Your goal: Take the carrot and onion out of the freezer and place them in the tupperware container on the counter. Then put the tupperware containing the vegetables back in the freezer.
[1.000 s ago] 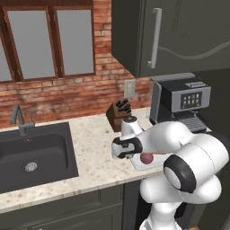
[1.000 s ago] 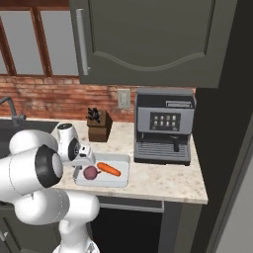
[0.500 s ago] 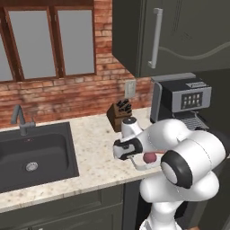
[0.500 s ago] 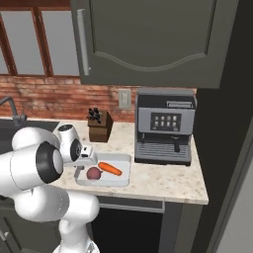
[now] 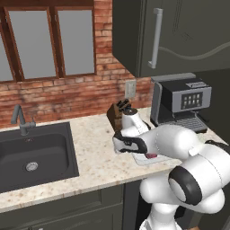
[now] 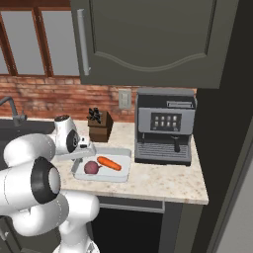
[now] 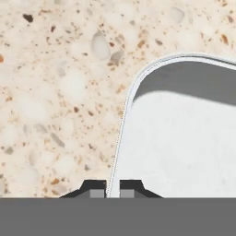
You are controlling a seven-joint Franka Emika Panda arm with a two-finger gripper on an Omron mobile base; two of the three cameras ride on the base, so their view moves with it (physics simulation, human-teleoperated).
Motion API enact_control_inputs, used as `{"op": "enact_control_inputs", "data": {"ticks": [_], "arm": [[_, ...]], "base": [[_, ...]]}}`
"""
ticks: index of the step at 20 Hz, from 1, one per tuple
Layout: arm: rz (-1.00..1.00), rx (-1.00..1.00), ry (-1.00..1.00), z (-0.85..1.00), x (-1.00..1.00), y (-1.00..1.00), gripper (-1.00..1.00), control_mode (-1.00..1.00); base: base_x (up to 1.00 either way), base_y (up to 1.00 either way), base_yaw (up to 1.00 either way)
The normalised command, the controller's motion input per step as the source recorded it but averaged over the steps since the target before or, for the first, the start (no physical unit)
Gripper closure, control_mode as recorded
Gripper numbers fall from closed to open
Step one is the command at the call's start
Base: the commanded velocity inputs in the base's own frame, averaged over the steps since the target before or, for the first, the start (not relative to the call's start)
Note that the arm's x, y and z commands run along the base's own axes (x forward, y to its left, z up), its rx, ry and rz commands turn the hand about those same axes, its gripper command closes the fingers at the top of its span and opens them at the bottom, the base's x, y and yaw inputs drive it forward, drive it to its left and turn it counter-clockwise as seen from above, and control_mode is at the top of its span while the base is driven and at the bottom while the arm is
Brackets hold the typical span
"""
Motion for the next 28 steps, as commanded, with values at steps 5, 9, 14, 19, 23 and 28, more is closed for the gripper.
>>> {"op": "enact_control_inputs", "data": {"ticks": [5, 9, 14, 19, 23, 28], "arm": [[0.22, 0.00, 0.17, 0.81, 0.00, 0.00, 1.00, -1.00], [0.23, 0.00, 0.16, 0.51, 0.00, 0.00, 1.00, -1.00], [0.14, 0.00, 0.05, 0.22, -0.05, 0.00, 1.00, -1.00], [0.01, -0.01, 0.00, 0.00, 0.00, 0.01, 1.00, -1.00], [0.04, 0.00, -0.02, 0.07, -0.17, 0.00, 1.00, -1.00], [0.11, 0.00, -0.15, 0.36, -0.53, 0.00, 1.00, -1.00]], "base": [[0.00, 0.00, 0.00], [0.00, 0.00, 0.00], [0.00, 0.00, 0.00], [0.00, 0.00, 0.00], [0.00, 0.00, 0.00], [0.00, 0.00, 0.00]]}}
